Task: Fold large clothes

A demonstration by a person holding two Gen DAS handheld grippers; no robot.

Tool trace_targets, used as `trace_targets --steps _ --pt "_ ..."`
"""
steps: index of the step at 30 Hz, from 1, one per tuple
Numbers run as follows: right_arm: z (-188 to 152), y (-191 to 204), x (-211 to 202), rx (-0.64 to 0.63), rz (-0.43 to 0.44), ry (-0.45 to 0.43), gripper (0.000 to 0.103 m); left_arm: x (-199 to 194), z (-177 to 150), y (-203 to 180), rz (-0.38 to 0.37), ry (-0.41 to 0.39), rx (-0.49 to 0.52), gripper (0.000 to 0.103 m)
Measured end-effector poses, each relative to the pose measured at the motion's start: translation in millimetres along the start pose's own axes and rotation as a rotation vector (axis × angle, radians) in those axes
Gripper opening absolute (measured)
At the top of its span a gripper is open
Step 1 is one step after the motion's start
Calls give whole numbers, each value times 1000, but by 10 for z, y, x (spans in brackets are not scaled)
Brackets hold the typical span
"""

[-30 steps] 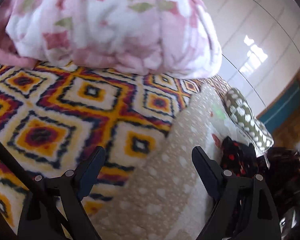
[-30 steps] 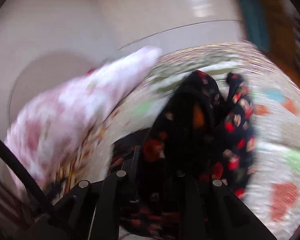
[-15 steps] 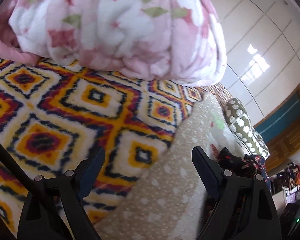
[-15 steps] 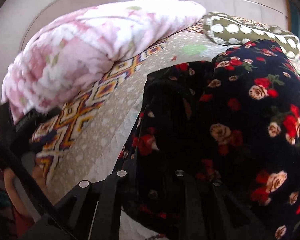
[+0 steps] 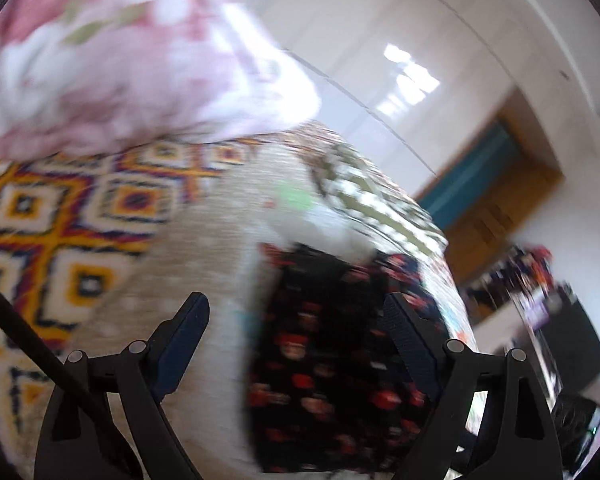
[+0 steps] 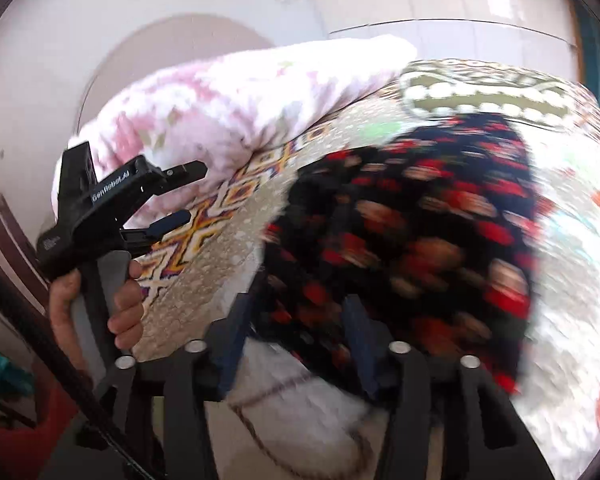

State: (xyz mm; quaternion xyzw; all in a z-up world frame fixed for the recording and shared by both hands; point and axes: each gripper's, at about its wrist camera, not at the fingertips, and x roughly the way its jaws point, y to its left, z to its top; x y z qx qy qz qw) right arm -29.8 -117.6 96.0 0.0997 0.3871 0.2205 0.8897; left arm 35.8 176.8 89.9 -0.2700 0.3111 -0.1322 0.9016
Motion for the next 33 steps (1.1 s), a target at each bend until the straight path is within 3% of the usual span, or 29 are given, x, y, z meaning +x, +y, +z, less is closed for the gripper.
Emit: trace_targets --steps 6,9,11,13,15,17,19,20,22,24,27,32,33 --pt "-297 -551 -463 134 -68 -44 59 570 -196 -604 -95 189 140 87" --pt "-402 -754 -545 189 -74 -55 59 1001 -327 -881 -50 307 243 85" --pt "-435 -812 -569 211 -77 -62 59 1229 -428 -983 -9 376 279 56" --pt "-445 -881 -581 233 -75 -69 59 1259 -446 -1099 31 368 319 24" --pt "-398 -929 -580 247 -76 -77 59 1095 -344 -1168 19 339 320 19" --pt "-335 -969 -595 257 -71 -88 59 854 -209 -1119 -14 298 280 18" --pt "-259 -1020 -591 276 -55 -98 62 631 -125 -984 0 256 255 18" --pt "-206 -1050 -601 290 -46 -107 66 556 -124 -892 19 242 244 18" --pt "-109 -1131 -580 322 -34 -136 83 521 -164 -664 56 236 207 18" --pt "20 -1227 -475 358 -30 -154 86 628 -280 -346 69 274 138 18" --pt "218 -1331 -157 391 -1 -103 87 768 -362 -115 38 285 90 22" --pt "479 -1456 529 410 11 3 88 741 -393 -136 36 253 165 26" --pt "503 -1498 639 418 30 6 94 746 -398 -101 31 254 163 28"
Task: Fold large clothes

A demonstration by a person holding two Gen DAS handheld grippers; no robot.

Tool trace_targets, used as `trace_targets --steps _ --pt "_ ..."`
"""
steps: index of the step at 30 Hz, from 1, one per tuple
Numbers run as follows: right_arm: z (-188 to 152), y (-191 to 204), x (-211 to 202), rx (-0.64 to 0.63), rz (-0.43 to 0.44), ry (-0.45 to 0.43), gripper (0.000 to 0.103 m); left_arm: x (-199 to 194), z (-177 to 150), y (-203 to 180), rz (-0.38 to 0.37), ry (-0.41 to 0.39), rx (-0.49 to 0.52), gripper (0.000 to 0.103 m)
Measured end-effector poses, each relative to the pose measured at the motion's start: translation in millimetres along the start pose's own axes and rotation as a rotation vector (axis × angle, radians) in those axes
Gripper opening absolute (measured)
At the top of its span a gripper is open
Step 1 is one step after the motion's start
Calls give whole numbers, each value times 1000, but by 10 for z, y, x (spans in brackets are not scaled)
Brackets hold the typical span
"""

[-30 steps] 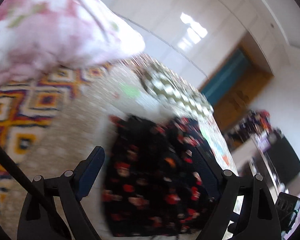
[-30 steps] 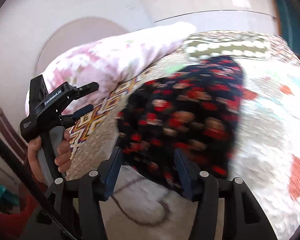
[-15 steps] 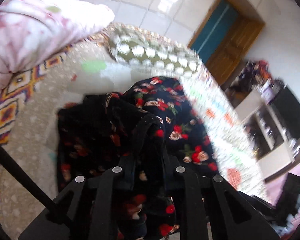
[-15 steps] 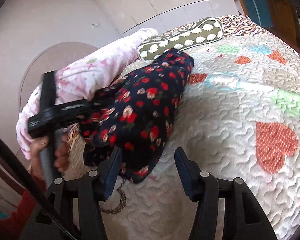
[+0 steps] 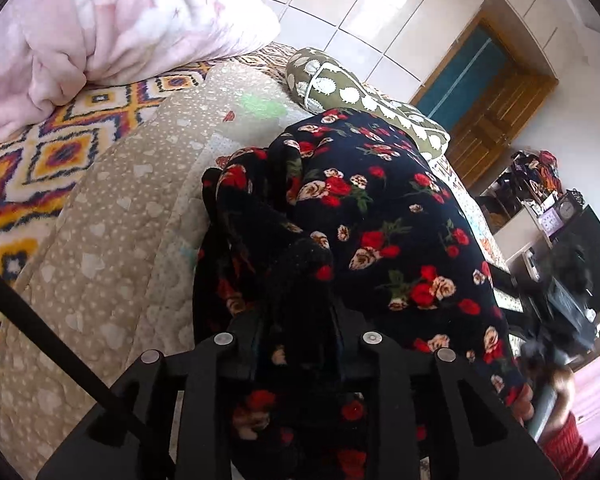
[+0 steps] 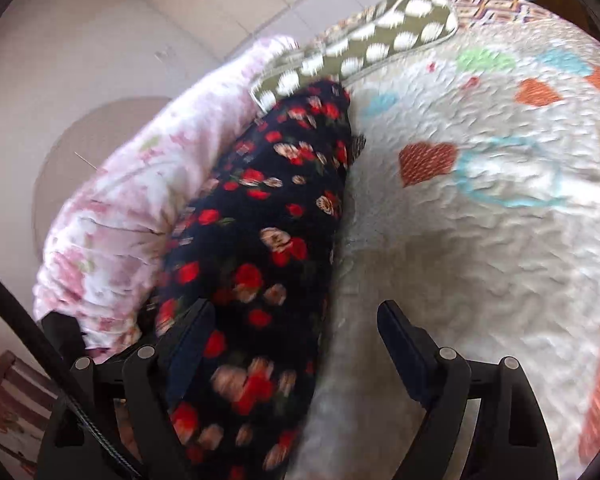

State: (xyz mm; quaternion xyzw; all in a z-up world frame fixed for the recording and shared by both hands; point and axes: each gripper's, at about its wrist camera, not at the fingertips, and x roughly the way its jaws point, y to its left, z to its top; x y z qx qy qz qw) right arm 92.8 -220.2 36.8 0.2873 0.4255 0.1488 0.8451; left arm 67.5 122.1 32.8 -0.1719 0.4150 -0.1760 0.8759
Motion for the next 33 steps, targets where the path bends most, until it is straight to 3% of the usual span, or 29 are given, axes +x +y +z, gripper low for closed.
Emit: trace_targets --steps 2,5,6,7,8,10,13,15,19,21,23,25,27,29,32,33 --pt "79 -120 191 65 83 12 98 29 -16 51 -15 4 -13 32" --pt "156 -310 524 194 275 59 101 71 -29 142 -47 10 -47 40" --pt "178 -295 561 194 279 41 103 84 -31 156 -50 12 -53 42" --pt "213 -231 609 179 303 34 100 99 -34 164 -52 13 -62 42" --pt "238 -162 715 180 348 85 95 107 -41 157 -37 10 -67 42" --pt "256 -75 741 182 332 96 75 115 -57 114 -10 -2 -70 41" --pt "335 -55 487 185 372 46 54 96 -71 -78 -11 -18 -67 33" --pt "379 -62 266 152 377 38 51 132 -78 -261 -24 -17 -34 30" --pt "435 -259 -221 116 321 -27 51 341 -150 -676 -103 37 45 30" --pt "413 -444 -335 133 256 -46 52 398 -182 -779 -88 40 82 30" --pt "326 -598 -240 165 175 -15 59 398 -199 -796 -62 33 108 30" --pt "258 -677 -175 177 100 -17 80 354 -201 -736 -82 38 93 30" --pt "218 -708 -200 205 60 -34 90 266 -219 -671 -96 32 98 30" --pt "221 -638 -281 206 38 -28 90 179 -216 -589 -133 31 109 30" --pt "233 -325 -627 65 -91 -104 90 -53 -209 -490 -158 -5 110 33" --pt "213 -170 -781 2 -146 -144 90 -130 -197 -456 -159 -20 108 39"
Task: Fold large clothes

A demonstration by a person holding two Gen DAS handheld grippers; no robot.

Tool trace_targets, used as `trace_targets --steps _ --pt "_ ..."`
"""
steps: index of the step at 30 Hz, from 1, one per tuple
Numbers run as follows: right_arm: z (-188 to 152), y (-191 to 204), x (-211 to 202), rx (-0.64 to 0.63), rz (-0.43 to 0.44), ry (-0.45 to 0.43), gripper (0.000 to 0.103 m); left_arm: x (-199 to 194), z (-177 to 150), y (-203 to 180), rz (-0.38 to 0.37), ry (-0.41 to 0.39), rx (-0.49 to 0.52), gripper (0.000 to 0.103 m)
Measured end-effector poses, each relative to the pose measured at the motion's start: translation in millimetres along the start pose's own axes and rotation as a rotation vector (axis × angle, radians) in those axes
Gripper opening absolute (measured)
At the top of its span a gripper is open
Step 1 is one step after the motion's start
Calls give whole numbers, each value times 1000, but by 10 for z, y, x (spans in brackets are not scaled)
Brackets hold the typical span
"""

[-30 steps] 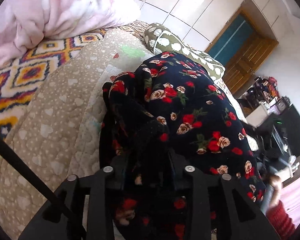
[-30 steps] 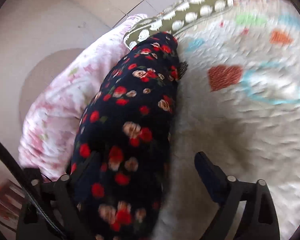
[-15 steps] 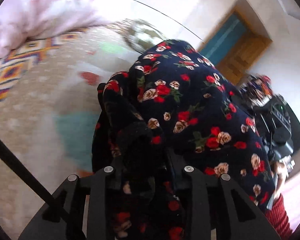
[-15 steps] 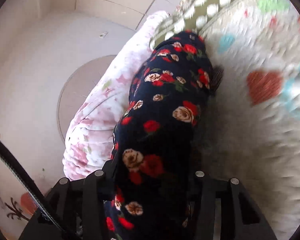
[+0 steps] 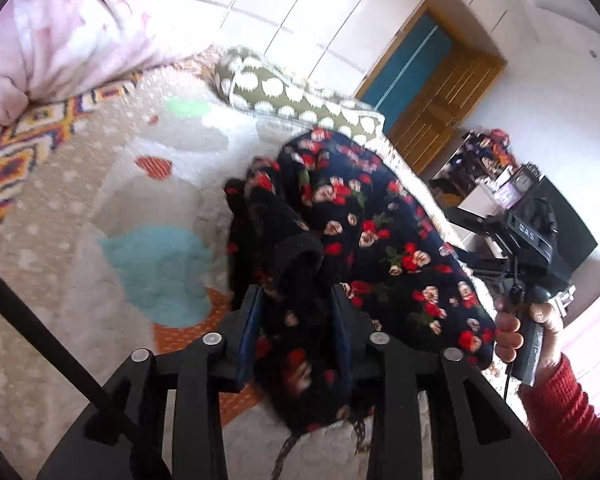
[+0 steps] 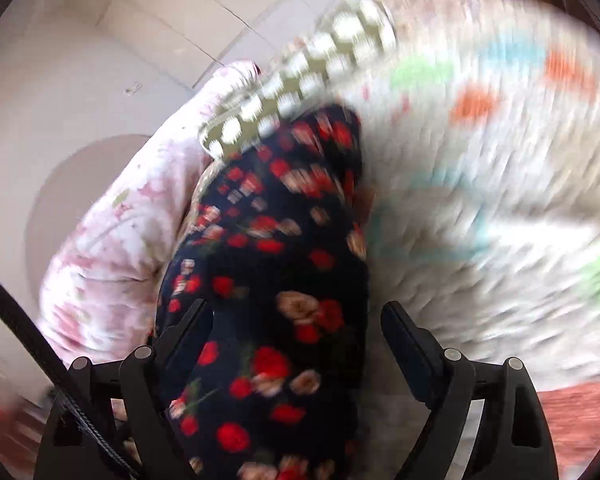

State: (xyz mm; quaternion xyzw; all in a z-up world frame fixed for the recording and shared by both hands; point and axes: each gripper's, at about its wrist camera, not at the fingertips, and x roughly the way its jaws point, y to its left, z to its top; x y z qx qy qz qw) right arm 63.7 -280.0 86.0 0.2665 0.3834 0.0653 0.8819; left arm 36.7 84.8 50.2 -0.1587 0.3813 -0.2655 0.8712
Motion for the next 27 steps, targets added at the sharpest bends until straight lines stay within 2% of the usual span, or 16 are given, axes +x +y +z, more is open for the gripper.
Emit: trace_targets --steps 1,2,3,4,6,7,10,12,14,15,17,19,21,24,26,27 --pt "1 104 -103 -37 -25 -30 90 -104 13 44 10 -25 -11 49" --pt "1 211 -203 -71 -39 -57 90 -179 18 99 24 -48 -28 54" --pt "-6 286 -302 -100 -34 -73 84 -241 17 153 39 -66 -47 59" --pt "-19 396 -337 -119 -9 -70 65 -307 14 250 61 -85 -83 59" --pt "-116 479 -294 -109 47 -3 38 -356 9 439 109 -93 -141 59" --pt "-184 501 -210 -93 64 39 36 -365 8 524 140 -96 -163 59" --pt "-577 575 169 -88 69 167 36 -394 -13 729 213 -97 -216 59" --pt "-758 689 257 -131 53 178 36 -428 -25 821 233 -99 -234 59" --pt "-765 805 259 -171 25 190 36 -473 -24 868 251 -105 -239 59" --pt "-721 916 243 -230 -36 200 36 -489 -33 882 262 -108 -236 59" --pt "-624 1135 122 -325 -120 148 36 -505 -54 878 282 -113 -225 59" --pt "-575 1324 -34 -347 -72 75 36 -497 -47 845 303 -114 -208 60" --pt "-583 1479 -35 -357 -22 62 36 -489 -42 833 317 -116 -197 60" --pt "-619 1644 347 -363 -3 131 36 -507 -48 819 339 -119 -182 60" --pt "-710 1614 789 -316 0 254 36 -507 -53 827 348 -117 -176 60" --pt "-797 1548 1103 -277 2 349 37 -510 -62 842 356 -114 -173 60"
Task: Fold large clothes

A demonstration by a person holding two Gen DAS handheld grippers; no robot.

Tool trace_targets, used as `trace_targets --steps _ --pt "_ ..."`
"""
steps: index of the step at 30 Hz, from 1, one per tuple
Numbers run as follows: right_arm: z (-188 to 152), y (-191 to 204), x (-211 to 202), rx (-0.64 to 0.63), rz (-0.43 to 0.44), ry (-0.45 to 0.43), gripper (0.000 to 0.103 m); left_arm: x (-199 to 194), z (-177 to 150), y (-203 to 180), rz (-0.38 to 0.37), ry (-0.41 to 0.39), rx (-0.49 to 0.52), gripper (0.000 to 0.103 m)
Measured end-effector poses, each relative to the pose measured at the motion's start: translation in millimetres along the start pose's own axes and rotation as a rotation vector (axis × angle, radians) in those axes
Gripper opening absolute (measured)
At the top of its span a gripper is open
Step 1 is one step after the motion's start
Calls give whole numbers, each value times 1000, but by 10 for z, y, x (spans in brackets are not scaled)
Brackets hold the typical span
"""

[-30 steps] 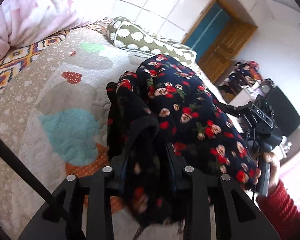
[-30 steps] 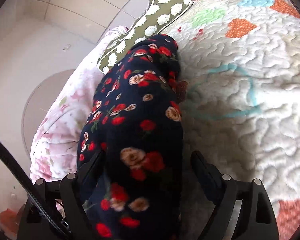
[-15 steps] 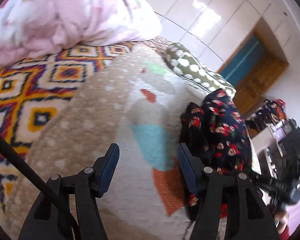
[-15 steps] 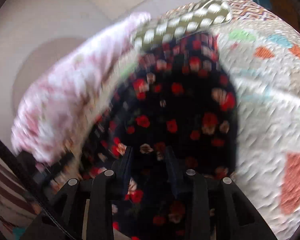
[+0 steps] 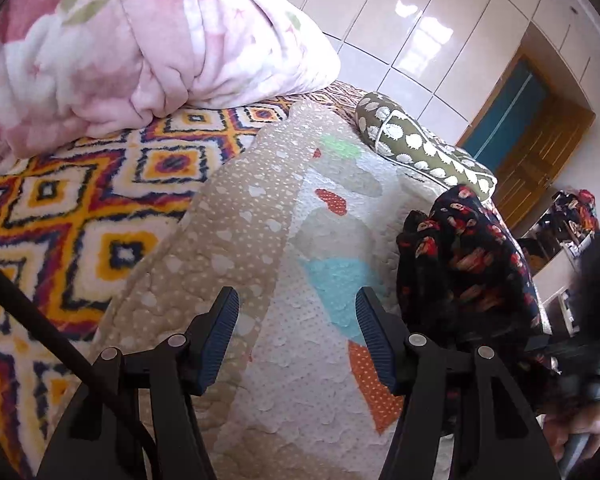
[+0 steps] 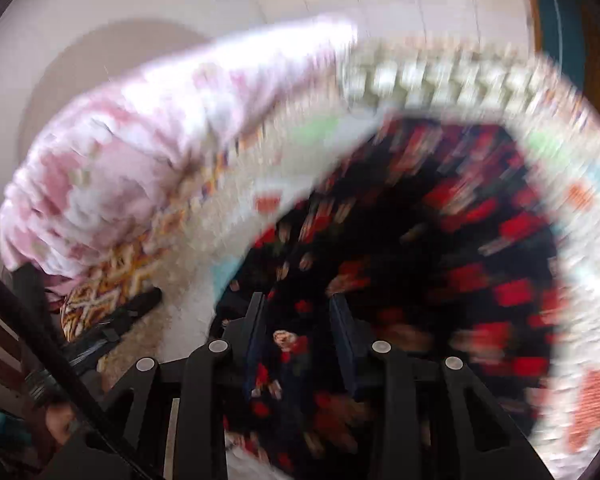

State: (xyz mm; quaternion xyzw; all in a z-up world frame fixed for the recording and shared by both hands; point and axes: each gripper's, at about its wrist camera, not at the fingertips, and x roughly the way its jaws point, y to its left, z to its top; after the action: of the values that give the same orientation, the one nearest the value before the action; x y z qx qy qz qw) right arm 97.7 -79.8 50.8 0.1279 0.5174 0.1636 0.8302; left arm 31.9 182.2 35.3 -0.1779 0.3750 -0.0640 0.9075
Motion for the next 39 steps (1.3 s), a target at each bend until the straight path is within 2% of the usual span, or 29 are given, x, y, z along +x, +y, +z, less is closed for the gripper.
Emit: trace_targets --steps 2,4,5,7,8,10,14,15,17,19,22,25,27,30,32,33,34,35,38,39 --pt "-62 56 135 -23 -32 -10 35 8 -4 40 18 5 3 60" --pt "-65 223 20 -78 -99 -32 35 5 -1 105 28 11 -4 60" --pt "-80 316 -108 -107 -127 -82 36 4 7 134 26 15 -9 60" --pt "-141 461 -286 -155 -128 -163 36 -2 31 198 20 18 -30 60" --pt "-144 526 -321 -167 -106 -176 36 -7 42 221 16 17 -43 60" --pt "-73 617 -203 -163 -78 -149 36 -6 59 248 10 15 -63 61" --pt "-68 523 404 -90 -74 15 39 21 49 231 26 19 -53 62" --pt "-96 468 487 -81 -81 26 40 26 44 224 32 20 -47 62" --pt "-144 524 411 -105 -90 -7 41 47 25 203 50 25 -26 62" --pt "-192 612 185 -137 -19 -44 46 82 6 188 48 38 -19 62" --pt "-192 580 -276 -142 2 -175 46 144 -11 150 51 53 -16 62" --pt "61 336 -625 -70 -38 -293 46 185 -23 110 61 56 -9 62" --pt "294 117 -669 9 -67 -325 46 209 -30 83 64 60 -5 63" --pt "666 -269 -493 152 -93 -320 46 237 -44 60 76 65 10 63" --pt "822 -477 -132 231 18 -210 46 253 -41 61 82 67 17 63" --pt "842 -547 162 256 52 -116 46 267 -41 62 85 71 19 63" --pt "840 -542 294 239 31 -85 46 275 -38 65 85 75 18 63" --pt "846 -474 336 181 -19 -102 47 285 -37 68 83 79 16 63" --pt "862 -303 328 95 -57 -97 64 300 -22 60 77 78 13 63" --pt "864 -231 284 60 -96 -97 64 305 -17 49 76 77 16 63"
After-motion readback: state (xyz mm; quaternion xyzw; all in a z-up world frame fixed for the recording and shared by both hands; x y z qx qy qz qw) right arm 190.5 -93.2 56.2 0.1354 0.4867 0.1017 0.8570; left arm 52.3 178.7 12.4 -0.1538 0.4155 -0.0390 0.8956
